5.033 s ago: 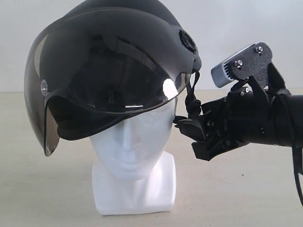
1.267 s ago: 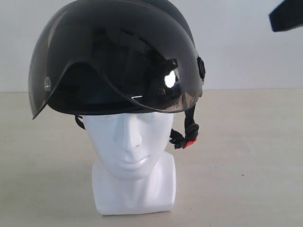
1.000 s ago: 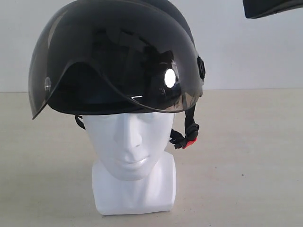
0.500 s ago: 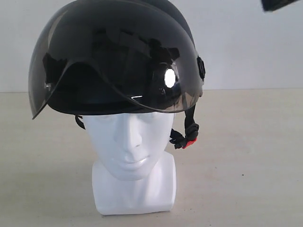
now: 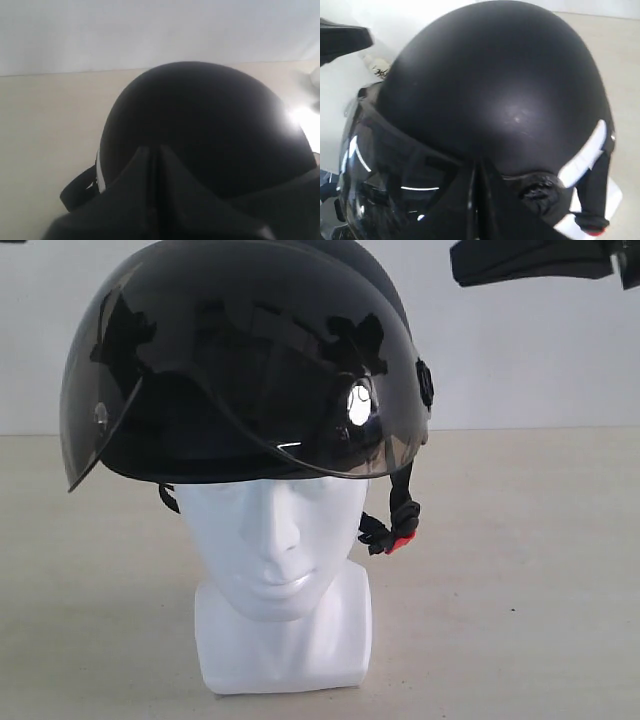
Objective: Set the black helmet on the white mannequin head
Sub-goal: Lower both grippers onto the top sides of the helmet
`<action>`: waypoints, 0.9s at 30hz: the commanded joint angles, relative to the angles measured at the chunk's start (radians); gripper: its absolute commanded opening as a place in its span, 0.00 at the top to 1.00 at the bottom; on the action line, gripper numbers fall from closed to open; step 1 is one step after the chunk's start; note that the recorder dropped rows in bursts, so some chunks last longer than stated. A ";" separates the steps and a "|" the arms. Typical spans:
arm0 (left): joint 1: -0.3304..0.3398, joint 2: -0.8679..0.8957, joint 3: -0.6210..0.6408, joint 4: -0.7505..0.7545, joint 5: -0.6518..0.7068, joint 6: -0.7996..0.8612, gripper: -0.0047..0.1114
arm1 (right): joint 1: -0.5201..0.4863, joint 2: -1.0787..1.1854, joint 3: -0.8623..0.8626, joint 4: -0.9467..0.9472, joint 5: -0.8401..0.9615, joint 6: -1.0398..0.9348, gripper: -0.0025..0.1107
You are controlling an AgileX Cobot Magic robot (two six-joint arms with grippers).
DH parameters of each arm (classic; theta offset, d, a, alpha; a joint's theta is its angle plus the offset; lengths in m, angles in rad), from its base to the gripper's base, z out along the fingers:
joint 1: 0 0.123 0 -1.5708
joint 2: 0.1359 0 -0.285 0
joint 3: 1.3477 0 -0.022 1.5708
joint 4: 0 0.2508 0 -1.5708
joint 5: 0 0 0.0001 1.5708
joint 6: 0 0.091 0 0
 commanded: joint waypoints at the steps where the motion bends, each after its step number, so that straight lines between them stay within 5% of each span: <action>1: -0.010 0.015 -0.010 -0.065 -0.014 0.124 0.92 | 0.072 -0.025 0.004 0.016 -0.056 -0.134 0.98; 13: -0.012 0.038 0.060 -0.192 0.033 0.310 0.92 | 0.278 -0.036 0.004 -0.024 -0.335 -0.174 0.98; 27: -0.012 0.040 0.132 -0.315 0.076 0.355 0.92 | 0.285 -0.009 0.004 -0.139 -0.326 -0.092 0.98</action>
